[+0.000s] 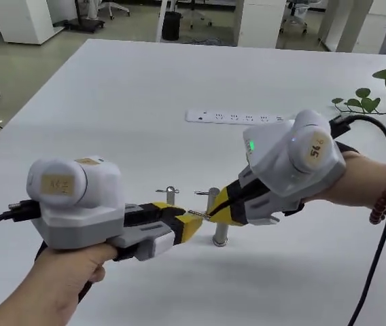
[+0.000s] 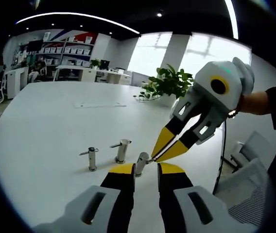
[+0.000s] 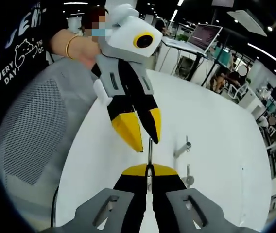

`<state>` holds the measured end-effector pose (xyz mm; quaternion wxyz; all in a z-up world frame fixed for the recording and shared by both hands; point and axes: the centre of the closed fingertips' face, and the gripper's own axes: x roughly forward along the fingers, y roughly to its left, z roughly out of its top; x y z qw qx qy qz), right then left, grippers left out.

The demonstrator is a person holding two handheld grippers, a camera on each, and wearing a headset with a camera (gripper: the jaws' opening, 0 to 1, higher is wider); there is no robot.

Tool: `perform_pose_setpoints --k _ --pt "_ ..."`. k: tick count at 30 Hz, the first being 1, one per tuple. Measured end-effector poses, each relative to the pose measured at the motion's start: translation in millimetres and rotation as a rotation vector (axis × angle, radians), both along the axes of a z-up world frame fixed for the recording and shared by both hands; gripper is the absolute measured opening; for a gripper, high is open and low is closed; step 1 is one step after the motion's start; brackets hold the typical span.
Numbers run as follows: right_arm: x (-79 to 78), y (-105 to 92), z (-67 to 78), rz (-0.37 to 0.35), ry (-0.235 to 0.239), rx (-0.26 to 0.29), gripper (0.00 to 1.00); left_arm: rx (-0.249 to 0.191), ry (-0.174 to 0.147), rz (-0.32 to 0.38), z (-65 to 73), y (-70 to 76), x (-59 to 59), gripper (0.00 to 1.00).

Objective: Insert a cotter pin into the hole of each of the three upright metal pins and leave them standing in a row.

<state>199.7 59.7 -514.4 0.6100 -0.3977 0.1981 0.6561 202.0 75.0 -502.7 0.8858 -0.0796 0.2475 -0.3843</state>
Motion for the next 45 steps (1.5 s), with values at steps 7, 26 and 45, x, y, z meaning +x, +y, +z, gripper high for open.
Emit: perform_pose_setpoints --k 7,26,45 --pt "-5.7 4.5 -0.8 0.022 -0.009 0.000 0.00 -0.026 0.028 -0.010 -0.2 -2.3 -3.0 0.08" --pt "-17.0 3.6 -3.1 0.041 -0.018 -0.005 0.00 -0.049 0.040 -0.045 -1.7 -8.7 -14.1 0.00" --pt "-16.3 -4.0 -5.0 -0.134 0.135 0.092 0.03 0.070 -0.133 -0.139 5.1 -13.7 -17.6 0.00"
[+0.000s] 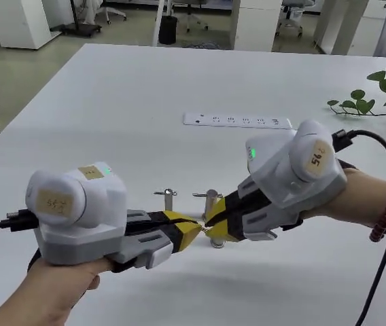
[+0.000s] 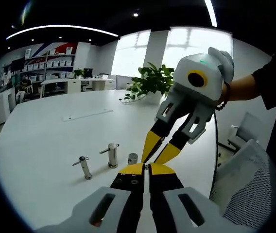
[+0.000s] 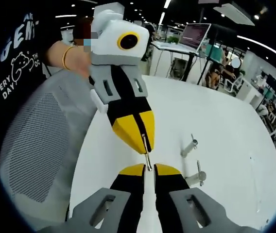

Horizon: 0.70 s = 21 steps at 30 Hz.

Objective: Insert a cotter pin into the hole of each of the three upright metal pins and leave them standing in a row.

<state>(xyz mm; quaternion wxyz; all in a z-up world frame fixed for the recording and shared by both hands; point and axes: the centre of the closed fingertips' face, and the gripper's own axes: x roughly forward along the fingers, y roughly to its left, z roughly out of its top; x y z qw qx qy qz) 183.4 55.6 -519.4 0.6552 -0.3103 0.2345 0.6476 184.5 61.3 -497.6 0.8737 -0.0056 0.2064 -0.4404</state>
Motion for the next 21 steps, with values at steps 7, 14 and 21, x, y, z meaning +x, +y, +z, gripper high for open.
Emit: perform_pose_setpoints --k 7,14,21 --pt "-4.4 -6.5 -1.5 -0.089 0.157 0.078 0.09 0.015 -0.034 -0.047 0.5 0.5 -4.8 0.00" --pt "-10.8 -11.2 0.5 -0.177 0.332 0.178 0.12 -0.003 -0.047 -0.086 -0.5 3.5 -8.7 0.00" --pt "-19.5 -11.9 3.1 -0.210 0.431 0.256 0.14 -0.049 -0.049 -0.129 1.1 1.0 -15.9 0.00"
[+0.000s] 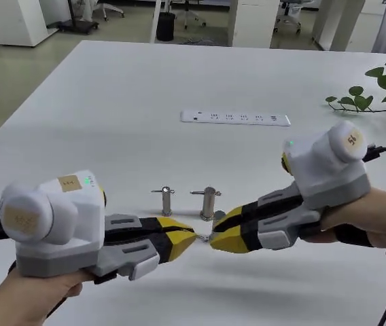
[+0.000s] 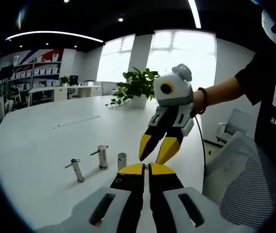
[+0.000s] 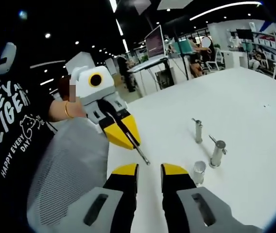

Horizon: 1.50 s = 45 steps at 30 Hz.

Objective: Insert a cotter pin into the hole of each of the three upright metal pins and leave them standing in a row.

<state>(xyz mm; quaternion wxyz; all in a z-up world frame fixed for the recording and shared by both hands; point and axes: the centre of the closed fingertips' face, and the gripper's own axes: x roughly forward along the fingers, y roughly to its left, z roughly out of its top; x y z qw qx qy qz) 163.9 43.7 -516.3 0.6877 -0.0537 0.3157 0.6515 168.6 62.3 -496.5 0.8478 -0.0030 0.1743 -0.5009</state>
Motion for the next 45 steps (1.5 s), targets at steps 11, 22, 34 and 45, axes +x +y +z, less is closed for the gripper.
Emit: perform_pose_setpoints --k 11,22,34,45 --pt "-19.4 3.2 0.4 0.029 0.067 0.063 0.13 -0.046 0.017 -0.058 0.3 -6.3 -12.0 0.00" --pt "-27.0 11.4 5.4 0.061 0.079 0.099 0.06 -0.093 0.033 -0.084 4.3 -11.0 -19.6 0.00" --pt "-26.0 8.8 1.4 0.095 0.039 0.074 0.01 -0.113 0.053 -0.085 4.0 -11.0 -22.6 0.00" --pt "-36.7 5.0 -1.6 0.225 -0.092 -0.050 0.00 -0.104 0.073 -0.093 -0.3 -12.5 -24.5 0.02"
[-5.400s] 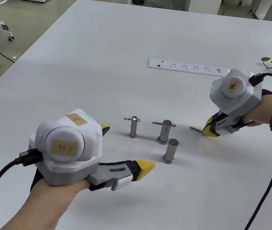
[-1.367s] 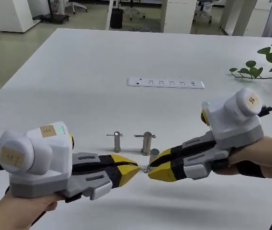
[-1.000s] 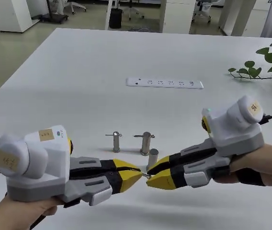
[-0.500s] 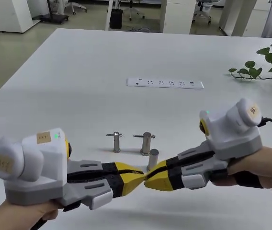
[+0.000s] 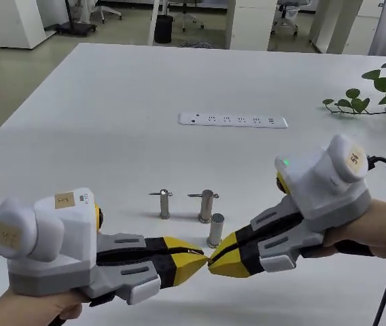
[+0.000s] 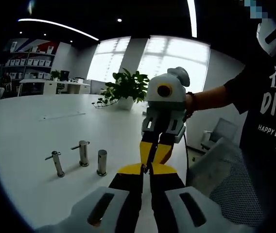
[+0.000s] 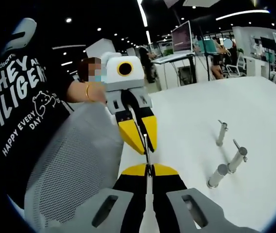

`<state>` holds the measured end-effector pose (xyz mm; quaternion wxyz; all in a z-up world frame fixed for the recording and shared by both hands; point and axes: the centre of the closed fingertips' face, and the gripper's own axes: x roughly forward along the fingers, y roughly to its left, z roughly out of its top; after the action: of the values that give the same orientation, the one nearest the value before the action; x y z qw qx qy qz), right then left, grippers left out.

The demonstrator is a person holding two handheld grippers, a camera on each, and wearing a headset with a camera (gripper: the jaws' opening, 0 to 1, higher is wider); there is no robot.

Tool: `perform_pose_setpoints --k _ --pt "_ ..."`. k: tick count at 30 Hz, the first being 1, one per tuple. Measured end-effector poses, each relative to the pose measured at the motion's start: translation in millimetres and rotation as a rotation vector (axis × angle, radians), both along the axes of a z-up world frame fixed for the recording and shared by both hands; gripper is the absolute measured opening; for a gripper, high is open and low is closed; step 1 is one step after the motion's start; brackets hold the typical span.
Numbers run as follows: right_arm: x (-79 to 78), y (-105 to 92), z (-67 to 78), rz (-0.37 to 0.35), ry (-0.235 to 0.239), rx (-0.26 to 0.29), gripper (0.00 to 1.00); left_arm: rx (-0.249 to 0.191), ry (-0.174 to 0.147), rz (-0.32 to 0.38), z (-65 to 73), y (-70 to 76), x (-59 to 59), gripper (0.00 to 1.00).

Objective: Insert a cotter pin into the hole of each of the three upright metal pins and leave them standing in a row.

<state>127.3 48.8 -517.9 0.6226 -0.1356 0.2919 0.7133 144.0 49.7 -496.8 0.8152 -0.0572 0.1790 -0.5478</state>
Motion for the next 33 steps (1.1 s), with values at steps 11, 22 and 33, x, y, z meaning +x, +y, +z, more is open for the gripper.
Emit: perform_pose_setpoints --k 11,22,33 --pt "5.6 -7.0 -4.3 0.034 -0.051 -0.078 0.00 0.016 -0.006 0.015 -2.5 -1.9 6.0 0.04" --pt "31.7 -33.9 -17.9 0.000 -0.131 -0.248 0.00 0.122 -0.053 0.101 -18.1 5.9 22.5 0.10" --pt "55.3 -55.2 -31.8 -0.015 -0.174 -0.378 0.00 0.214 -0.092 0.195 -33.4 10.7 37.4 0.16"
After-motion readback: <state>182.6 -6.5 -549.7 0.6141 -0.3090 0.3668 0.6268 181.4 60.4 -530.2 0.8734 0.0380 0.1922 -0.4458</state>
